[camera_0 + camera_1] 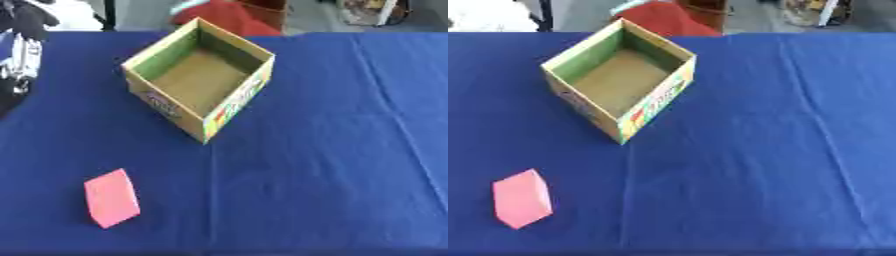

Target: Pick up objects on the table and place them in the box.

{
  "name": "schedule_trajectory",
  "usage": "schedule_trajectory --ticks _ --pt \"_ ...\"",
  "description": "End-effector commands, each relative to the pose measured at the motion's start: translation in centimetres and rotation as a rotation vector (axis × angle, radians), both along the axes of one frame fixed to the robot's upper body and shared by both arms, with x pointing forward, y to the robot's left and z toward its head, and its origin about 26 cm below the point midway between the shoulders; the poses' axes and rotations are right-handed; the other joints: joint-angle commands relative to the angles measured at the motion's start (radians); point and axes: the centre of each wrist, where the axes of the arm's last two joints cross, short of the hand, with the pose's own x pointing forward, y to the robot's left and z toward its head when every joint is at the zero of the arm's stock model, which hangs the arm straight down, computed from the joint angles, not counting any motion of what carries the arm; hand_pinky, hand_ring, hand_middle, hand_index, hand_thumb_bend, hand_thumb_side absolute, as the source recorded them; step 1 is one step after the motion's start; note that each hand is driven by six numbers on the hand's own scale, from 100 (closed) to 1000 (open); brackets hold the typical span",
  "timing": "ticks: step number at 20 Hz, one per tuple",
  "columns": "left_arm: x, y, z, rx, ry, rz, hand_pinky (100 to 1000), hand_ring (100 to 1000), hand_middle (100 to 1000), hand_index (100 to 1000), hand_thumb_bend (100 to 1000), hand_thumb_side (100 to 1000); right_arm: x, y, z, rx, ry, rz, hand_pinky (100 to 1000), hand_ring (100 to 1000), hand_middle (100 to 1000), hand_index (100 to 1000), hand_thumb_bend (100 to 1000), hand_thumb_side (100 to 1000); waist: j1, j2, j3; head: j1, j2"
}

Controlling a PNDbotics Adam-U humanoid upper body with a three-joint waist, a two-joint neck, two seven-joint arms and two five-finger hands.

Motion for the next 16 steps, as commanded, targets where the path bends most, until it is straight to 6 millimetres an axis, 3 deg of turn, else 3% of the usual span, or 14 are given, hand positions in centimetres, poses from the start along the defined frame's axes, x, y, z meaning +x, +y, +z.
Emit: schedule_trajectory --ticks 1,10,16 --pt "-0.5 1.0 1.0 0.13 0.005 0.033 505 596 661 804 100 763 -0.5 -0.3 1.2 -0.043 -0.033 -0.014 697 755 857 786 100 997 0.006 -0.018 -0.001 -0.009 -0.009" --pt "-1.6 3.7 1.3 0.521 0.163 0.154 637 691 735 840 173 800 -0.6 -0.4 1.1 -0.065 -0.02 -0.017 697 755 857 786 100 996 0.026 -0.028 0.002 -0.018 -0.002" --pt "-2.1 4.5 1.0 0.706 0.312 0.186 701 752 778 869 283 790 -0.6 -0.5 1.0 -0.075 -0.012 -0.02 697 755 858 786 100 997 0.036 -0.033 0.004 -0.028 0.005"
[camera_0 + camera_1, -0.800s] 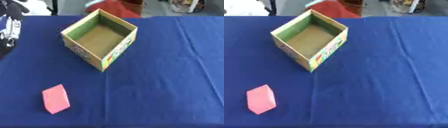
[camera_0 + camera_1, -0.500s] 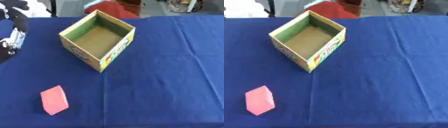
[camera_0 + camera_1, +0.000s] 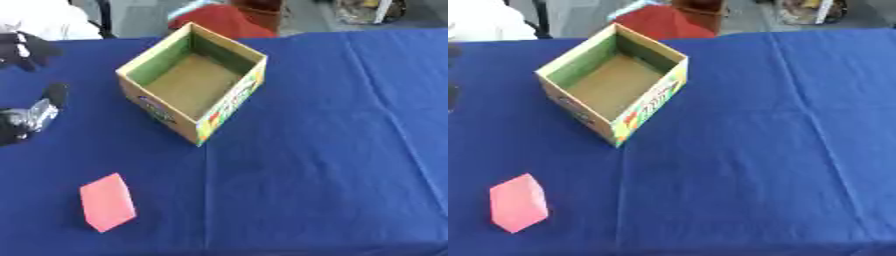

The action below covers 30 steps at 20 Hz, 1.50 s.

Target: Pick up objects on the table and place them in the box.

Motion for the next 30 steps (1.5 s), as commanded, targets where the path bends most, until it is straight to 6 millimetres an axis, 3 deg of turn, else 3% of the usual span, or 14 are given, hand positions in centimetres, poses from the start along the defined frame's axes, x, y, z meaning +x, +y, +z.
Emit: schedule_trajectory --ticks 1,8,9,18,24,27,30 --pt "-0.4 0.3 0.9 0.118 0.05 0.004 715 767 790 877 327 783 -0.5 -0.2 1.0 -0.044 -0.028 -0.008 696 755 858 786 100 997 0.005 -0.017 0.002 -0.007 0.004" --pt "-0.4 -0.2 0.7 0.262 0.241 -0.038 770 815 823 887 494 720 -0.5 -0.2 0.9 -0.046 -0.02 -0.006 696 755 859 785 100 997 0.016 -0.022 -0.002 -0.007 0.006" --pt "-0.4 -0.3 0.7 0.279 0.255 -0.039 775 819 824 886 545 678 -0.5 -0.2 0.9 -0.046 -0.019 -0.006 695 755 859 785 100 997 0.017 -0.023 -0.003 -0.007 0.006" --pt "-0.7 -0.5 -0.6 0.37 0.394 -0.039 802 847 842 893 691 656 -0.5 -0.2 0.8 -0.045 -0.015 -0.008 695 755 859 785 100 996 0.022 -0.027 -0.008 -0.011 0.01" --pt "-0.8 -0.9 -1.6 0.416 0.481 -0.003 821 865 853 899 738 625 -0.5 -0.1 0.8 -0.042 -0.015 -0.003 695 755 859 785 100 996 0.023 -0.028 -0.013 -0.005 0.011" --pt "-0.9 -1.2 -2.0 0.421 0.512 0.018 820 868 856 904 720 585 -0.4 -0.1 0.8 -0.042 -0.016 -0.001 695 755 859 785 100 995 0.023 -0.028 -0.016 -0.003 0.012" --pt "-0.9 -1.4 -2.3 0.414 0.543 0.036 823 873 856 917 635 456 -0.4 -0.1 0.8 -0.041 -0.016 0.0 694 755 860 785 100 994 0.023 -0.027 -0.017 -0.002 0.013"
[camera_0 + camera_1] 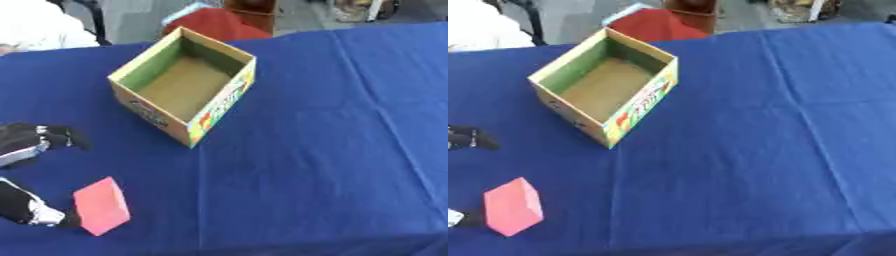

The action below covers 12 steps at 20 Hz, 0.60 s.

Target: Pick up objects on the table and place them in the box.

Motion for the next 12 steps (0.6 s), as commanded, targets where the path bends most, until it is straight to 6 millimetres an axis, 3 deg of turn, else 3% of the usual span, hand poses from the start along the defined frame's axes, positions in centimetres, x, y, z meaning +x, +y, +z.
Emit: schedule_trajectory --ticks 1,4,12 --pt "-0.2 -0.1 0.6 0.026 0.001 0.022 820 873 857 921 634 450 -0.4 -0.1 1.2 -0.029 -0.034 -0.002 694 755 859 785 100 993 0.001 -0.013 -0.001 0.003 0.006" --pt "-0.2 -0.1 0.3 0.014 0.034 0.041 825 880 863 933 608 402 -0.4 -0.1 1.2 -0.03 -0.035 -0.001 694 755 859 785 100 993 0.003 -0.014 -0.001 0.003 0.007" --pt "-0.6 -0.2 -0.7 -0.01 0.125 0.108 831 888 867 939 646 417 -0.4 0.0 1.2 -0.027 -0.034 0.003 693 755 860 784 100 993 0.009 -0.015 -0.007 0.01 0.007"
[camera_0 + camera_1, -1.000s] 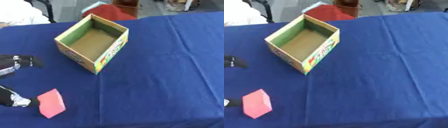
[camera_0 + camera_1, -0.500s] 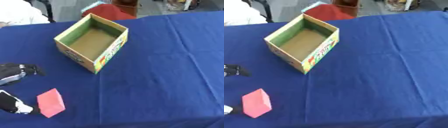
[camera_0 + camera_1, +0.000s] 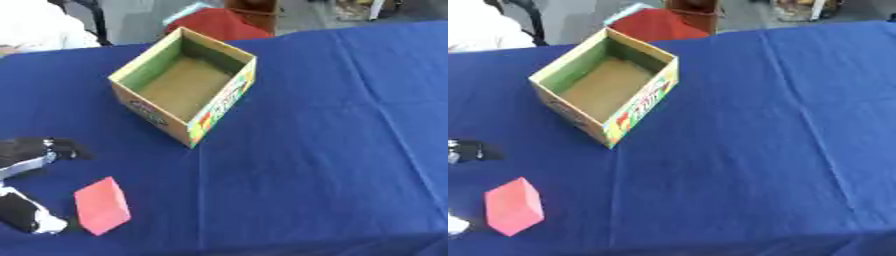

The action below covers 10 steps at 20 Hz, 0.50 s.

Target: Pick up objects on the table and place them in the box.

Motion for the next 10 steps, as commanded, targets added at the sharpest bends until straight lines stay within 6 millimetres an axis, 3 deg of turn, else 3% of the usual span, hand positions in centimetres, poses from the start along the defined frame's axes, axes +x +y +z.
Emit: schedule_trajectory --ticks 1,10 --pt "-0.2 -0.1 0.4 0.012 -0.006 0.037 833 889 867 938 648 415 -0.4 0.0 1.1 -0.025 -0.035 0.002 693 754 861 784 100 993 0.001 -0.012 -0.002 0.005 0.007" --pt "0.0 -1.3 0.0 0.0 -0.052 0.104 820 876 850 929 657 436 -0.3 0.1 1.1 -0.022 -0.033 0.008 692 755 861 784 100 994 0.003 -0.011 -0.007 0.021 0.006"
